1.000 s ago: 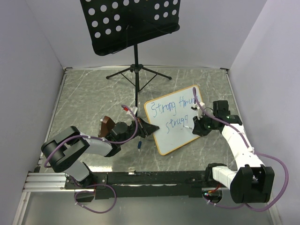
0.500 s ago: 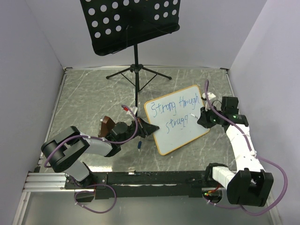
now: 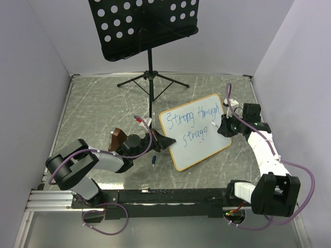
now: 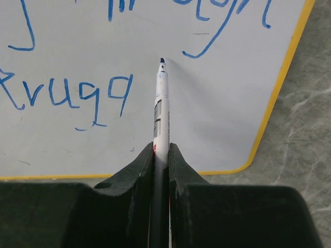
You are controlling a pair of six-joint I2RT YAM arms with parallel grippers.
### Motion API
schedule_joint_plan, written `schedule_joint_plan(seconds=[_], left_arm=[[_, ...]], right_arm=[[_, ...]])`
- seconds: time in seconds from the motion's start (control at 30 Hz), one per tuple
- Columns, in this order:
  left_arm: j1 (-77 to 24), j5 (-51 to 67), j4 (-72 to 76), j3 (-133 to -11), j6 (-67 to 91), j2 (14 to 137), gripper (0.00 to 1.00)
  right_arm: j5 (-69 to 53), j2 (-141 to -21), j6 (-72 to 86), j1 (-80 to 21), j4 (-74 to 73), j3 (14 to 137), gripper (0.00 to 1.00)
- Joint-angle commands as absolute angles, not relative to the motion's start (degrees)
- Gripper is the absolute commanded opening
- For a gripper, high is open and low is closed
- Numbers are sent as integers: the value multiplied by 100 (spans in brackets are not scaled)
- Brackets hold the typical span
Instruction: Write a sentence on the whiteboard
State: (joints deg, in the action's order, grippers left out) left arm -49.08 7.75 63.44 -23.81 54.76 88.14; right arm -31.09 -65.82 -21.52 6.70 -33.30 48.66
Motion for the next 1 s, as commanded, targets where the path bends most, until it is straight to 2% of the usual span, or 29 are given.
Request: schedule_joint_plan(seconds=[0.0, 0.97], left_arm=[[-4939, 1055, 7040, -2549, 5291, 8789, 1], [-4939, 1063, 7005, -2549, 5273, 8780, 1]], right_arm=[[-3120, -6653, -1995, 685, -3041, 5054, 0], [-3489, -6416, -2171, 633, -3067, 4913, 0]])
